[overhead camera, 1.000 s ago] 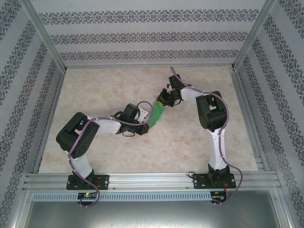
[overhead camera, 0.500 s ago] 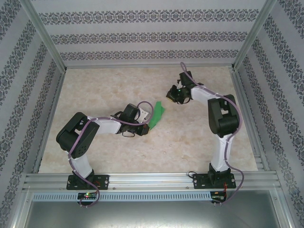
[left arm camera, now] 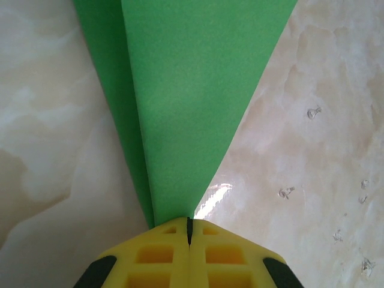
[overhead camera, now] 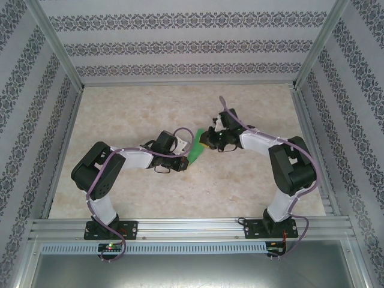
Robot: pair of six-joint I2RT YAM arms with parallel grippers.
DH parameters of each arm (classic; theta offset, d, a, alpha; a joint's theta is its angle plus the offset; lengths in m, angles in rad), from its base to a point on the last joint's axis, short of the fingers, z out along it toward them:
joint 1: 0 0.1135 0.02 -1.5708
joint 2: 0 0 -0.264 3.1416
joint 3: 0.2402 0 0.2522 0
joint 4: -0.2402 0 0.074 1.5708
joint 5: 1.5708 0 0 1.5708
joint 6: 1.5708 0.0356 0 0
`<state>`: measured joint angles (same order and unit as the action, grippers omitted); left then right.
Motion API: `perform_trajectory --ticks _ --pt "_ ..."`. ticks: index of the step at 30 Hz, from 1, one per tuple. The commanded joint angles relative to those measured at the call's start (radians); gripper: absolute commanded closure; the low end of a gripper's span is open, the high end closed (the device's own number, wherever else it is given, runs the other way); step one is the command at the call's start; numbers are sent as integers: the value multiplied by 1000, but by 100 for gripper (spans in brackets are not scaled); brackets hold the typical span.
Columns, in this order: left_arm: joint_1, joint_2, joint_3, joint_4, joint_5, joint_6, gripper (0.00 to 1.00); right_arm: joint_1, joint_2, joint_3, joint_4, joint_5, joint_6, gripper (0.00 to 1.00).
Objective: Fold a paper plane with a square sheet of paper (pick it up from the middle)
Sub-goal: Fold the wing for the fifth time at the center of the table.
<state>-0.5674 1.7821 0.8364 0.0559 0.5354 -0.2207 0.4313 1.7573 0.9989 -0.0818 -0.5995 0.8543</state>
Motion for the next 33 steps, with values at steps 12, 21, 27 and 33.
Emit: perform_trajectory --ticks 12,21,27,33 --pt "-1 60 -19 -158 16 -7 100 38 212 119 69 70 -11 88" --pt "0 39 -31 -189 16 10 100 -7 281 165 11 172 -76 90" --pt "0 28 -50 -190 39 9 100 -49 329 241 -26 181 -114 90" --pt "-1 23 -55 -186 44 8 100 -83 334 283 -33 147 -137 90"
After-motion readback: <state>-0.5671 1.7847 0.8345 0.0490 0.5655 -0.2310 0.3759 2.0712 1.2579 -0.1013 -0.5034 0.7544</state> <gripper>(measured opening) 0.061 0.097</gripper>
